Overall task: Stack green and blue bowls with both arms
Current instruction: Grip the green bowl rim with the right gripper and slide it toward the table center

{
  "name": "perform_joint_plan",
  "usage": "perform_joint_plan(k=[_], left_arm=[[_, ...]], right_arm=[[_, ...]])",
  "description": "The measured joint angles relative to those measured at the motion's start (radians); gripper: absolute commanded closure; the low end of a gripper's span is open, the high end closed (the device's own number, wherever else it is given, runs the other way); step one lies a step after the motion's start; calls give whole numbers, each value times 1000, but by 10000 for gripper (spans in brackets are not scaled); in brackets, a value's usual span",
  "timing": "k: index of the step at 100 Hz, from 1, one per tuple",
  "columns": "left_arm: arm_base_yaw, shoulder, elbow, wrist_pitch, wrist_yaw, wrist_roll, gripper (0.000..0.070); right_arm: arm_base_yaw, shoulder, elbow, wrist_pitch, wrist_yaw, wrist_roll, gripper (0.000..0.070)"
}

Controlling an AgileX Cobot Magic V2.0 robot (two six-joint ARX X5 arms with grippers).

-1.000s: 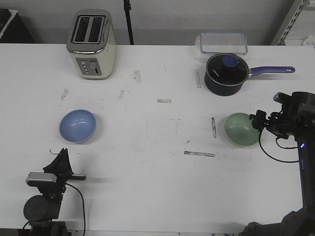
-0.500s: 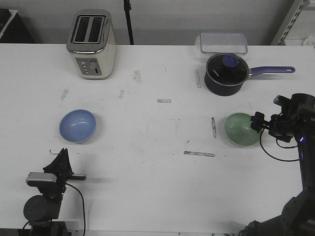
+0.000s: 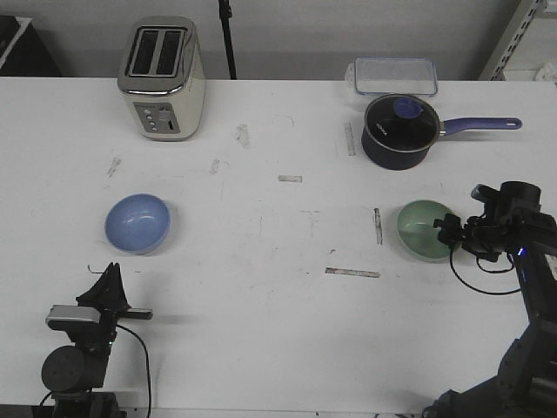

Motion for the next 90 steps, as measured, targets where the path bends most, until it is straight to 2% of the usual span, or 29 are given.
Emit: perform_joint_plan(k=[11,24,68,90], left_arm=[[0,0,0,0,0,0,699],[0,0,0,0,0,0,699],[0,0,0,0,0,0,699],[0,0,0,0,0,0,699]], right_arm=[[1,0,0,3,0,-2,487],[5,0,0,5,0,-3,696],[7,-28,0,4,-4,29,697],[72,-121,0,-3,-54,100,697]])
